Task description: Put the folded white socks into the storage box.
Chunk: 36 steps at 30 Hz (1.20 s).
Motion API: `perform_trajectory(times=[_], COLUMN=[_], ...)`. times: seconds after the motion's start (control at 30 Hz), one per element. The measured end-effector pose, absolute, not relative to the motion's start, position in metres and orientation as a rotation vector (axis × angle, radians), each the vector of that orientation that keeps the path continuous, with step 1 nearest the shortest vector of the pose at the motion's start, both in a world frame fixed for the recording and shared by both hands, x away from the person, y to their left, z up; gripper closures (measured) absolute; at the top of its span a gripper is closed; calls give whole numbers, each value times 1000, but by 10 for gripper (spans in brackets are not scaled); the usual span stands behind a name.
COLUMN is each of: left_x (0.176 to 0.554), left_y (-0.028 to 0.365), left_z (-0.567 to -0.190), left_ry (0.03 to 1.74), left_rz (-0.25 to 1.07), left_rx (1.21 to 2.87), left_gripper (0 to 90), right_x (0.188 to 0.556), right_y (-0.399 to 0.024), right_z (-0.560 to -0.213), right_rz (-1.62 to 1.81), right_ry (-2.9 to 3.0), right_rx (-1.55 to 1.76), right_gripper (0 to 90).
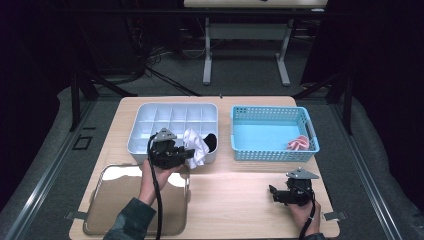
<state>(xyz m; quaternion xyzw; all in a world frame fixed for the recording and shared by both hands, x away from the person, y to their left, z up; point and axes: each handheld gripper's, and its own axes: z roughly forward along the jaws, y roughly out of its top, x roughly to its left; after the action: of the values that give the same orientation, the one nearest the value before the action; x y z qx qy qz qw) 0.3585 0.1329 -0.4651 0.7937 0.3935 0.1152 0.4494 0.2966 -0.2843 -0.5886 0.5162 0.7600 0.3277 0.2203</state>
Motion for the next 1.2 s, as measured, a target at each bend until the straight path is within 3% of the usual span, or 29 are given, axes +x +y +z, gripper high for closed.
perform_trajectory(times=[0.3, 1.2], left_x=[375, 411], left_y=[142, 115], left_z=[-462, -488], left_ry=[1036, 1098], left_rz=[381, 624], left_rx=[1958, 2116], left_gripper=[719, 716], right_x=[297, 297], right_y=[-284, -284], right_z=[-589, -589], right_rz=[906, 906], right_ry=[2101, 2100], right_rx=[1428, 1429], right_gripper=[79, 80])
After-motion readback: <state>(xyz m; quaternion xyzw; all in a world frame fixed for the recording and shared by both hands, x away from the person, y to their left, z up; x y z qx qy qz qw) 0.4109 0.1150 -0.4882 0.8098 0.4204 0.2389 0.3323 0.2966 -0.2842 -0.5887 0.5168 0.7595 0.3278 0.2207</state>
